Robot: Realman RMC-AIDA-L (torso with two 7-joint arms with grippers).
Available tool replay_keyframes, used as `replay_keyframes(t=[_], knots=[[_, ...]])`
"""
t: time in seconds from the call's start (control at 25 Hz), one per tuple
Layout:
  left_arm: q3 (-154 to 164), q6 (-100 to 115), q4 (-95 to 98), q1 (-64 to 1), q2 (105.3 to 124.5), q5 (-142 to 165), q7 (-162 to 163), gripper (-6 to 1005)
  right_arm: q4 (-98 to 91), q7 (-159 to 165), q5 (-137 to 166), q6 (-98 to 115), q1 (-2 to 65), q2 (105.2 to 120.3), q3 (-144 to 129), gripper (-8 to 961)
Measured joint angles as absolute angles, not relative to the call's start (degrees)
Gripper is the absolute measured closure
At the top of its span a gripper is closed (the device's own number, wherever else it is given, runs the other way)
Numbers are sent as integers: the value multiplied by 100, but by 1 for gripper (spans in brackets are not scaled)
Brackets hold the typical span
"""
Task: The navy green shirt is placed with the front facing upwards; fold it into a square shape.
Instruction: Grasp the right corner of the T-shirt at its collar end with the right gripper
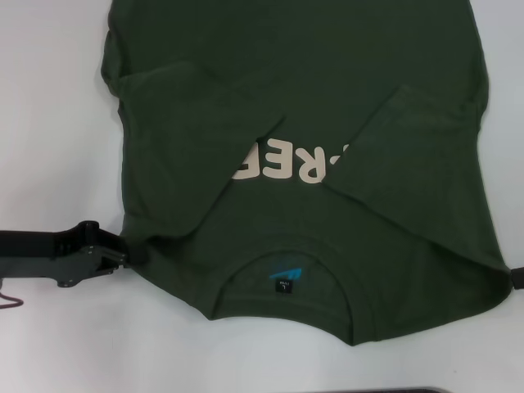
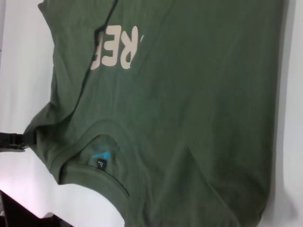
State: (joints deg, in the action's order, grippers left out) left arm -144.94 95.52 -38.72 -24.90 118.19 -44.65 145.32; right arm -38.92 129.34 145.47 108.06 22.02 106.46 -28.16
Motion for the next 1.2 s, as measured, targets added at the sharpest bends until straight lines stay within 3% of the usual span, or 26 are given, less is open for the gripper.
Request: replay_keyframes(t=[1.2], knots=[[-14493, 9455, -3840, -2495, 11813, -4433, 14527, 966, -3404, 13446, 14643, 10232, 2321, 10740, -2699, 103]])
